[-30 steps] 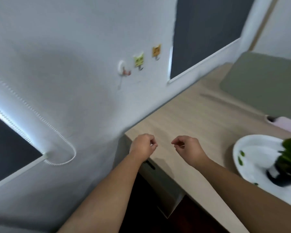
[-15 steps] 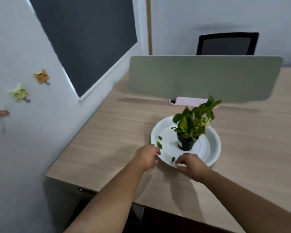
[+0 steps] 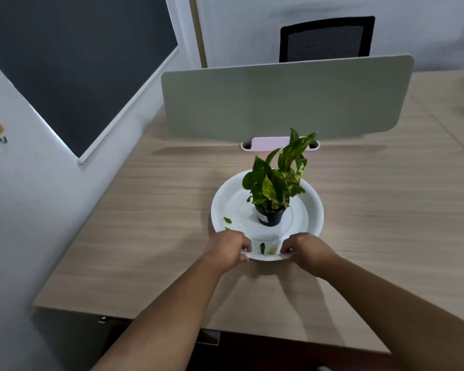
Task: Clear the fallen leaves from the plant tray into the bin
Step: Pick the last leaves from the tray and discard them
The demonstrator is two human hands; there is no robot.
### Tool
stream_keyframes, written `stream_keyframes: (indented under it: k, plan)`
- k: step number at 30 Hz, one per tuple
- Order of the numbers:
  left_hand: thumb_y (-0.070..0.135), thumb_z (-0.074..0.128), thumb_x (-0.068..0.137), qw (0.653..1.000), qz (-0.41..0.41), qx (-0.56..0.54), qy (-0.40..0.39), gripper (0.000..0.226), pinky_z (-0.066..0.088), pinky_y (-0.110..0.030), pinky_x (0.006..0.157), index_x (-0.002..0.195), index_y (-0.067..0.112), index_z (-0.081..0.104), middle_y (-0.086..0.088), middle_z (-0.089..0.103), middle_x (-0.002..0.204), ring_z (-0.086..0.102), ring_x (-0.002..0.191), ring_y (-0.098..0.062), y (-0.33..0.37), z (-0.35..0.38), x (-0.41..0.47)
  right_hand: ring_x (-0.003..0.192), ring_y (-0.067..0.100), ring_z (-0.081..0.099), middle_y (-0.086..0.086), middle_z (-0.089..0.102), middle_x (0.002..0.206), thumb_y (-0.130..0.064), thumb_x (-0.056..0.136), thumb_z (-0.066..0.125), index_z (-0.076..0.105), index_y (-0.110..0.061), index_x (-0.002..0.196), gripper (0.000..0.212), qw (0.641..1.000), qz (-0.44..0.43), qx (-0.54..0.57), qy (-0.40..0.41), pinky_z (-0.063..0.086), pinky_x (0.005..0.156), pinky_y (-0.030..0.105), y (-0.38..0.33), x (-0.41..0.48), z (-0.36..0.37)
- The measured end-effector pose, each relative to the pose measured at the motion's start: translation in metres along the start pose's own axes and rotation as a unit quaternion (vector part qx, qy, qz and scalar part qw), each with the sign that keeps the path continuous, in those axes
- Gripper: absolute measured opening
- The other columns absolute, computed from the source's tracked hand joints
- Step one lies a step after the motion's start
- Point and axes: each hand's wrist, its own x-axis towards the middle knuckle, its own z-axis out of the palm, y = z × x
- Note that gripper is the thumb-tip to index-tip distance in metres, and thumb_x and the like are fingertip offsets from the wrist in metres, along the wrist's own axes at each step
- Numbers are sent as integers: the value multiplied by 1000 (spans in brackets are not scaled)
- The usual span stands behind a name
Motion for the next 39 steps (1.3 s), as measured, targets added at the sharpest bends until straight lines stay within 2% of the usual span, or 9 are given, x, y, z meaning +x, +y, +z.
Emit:
stream_keyframes:
  k: [4, 9, 14, 19, 23, 26, 30, 33, 39]
  plan:
    - [25, 66, 82, 999, 34, -27, -16, 29, 43, -28, 80, 111, 25, 66, 3, 67, 109, 59, 102, -18, 27, 9, 0, 107, 22, 57, 0, 63, 115, -1, 79, 58, 68, -27, 104, 38, 997, 38, -66, 26, 49, 90, 33, 25, -5, -21]
    - [23, 64, 85, 997, 50, -53, -2, 29, 49, -34, 87, 114, 22, 65, -1, 68, 114, 60, 105, -21, 50, 17, 5, 116, 24, 52, 3, 59, 125, 2, 83, 49, 64, -21, 115, 42, 990, 49, -128, 36, 43, 94, 29, 36, -5, -39]
    - [31, 67, 81, 987, -35, -150, 40, 18, 54, -34, 84, 96, 21, 70, 2, 72, 102, 65, 93, -16, 39, 11, 8, 115, 25, 53, 3, 58, 126, 4, 83, 45, 60, -20, 117, 45, 994, 95, -55, 23, 45, 94, 32, 28, 2, -32]
    - [48, 69, 75, 989, -137, -26, 41, 50, 43, -34, 95, 115, 21, 58, -1, 61, 114, 59, 105, -22, 4, 1, 20, 103, 29, 59, 8, 64, 113, -21, 84, 52, 62, -16, 108, 26, 994, 105, -33, 30, 47, 83, 35, 8, 21, -12]
    - [57, 69, 69, 987, -160, 18, 19, 62, 23, -42, 116, 115, 19, 51, -2, 61, 110, 60, 106, -23, 1, 8, 35, 95, 28, 60, 8, 64, 103, -41, 79, 60, 55, -12, 98, 36, 990, 115, -81, 22, 41, 79, 35, 2, 34, -1]
    - [51, 71, 69, 987, -156, 21, 14, 53, 35, -38, 103, 107, 19, 53, -2, 63, 104, 60, 100, -25, 7, 11, 42, 93, 27, 60, 7, 60, 99, -43, 73, 65, 53, -13, 98, 41, 988, 125, -87, 19, 36, 75, 33, 3, 42, 3]
    - [28, 74, 73, 986, -163, -41, 7, 32, 43, -32, 74, 97, 14, 59, -5, 65, 101, 59, 93, -27, 9, 13, 44, 95, 29, 60, 12, 59, 104, -25, 74, 69, 57, -9, 98, 31, 991, 133, -28, 4, 41, 70, 32, 0, 49, 5]
    - [15, 75, 72, 978, -179, -110, -7, 22, 45, -29, 70, 92, 13, 66, -6, 68, 101, 64, 91, -26, 8, 16, 46, 96, 32, 59, 16, 61, 105, -7, 77, 59, 62, -6, 91, 15, 991, 133, 24, -1, 47, 75, 33, 0, 53, 9]
    - [-5, 65, 72, 971, -170, -169, 0, 18, 46, -23, 64, 76, 12, 72, -6, 73, 90, 62, 73, -18, 9, 22, 48, 88, 31, 62, 16, 68, 93, 3, 73, 46, 68, -12, 72, 27, 985, 140, 100, 19, 53, 76, 33, 7, 54, 11]
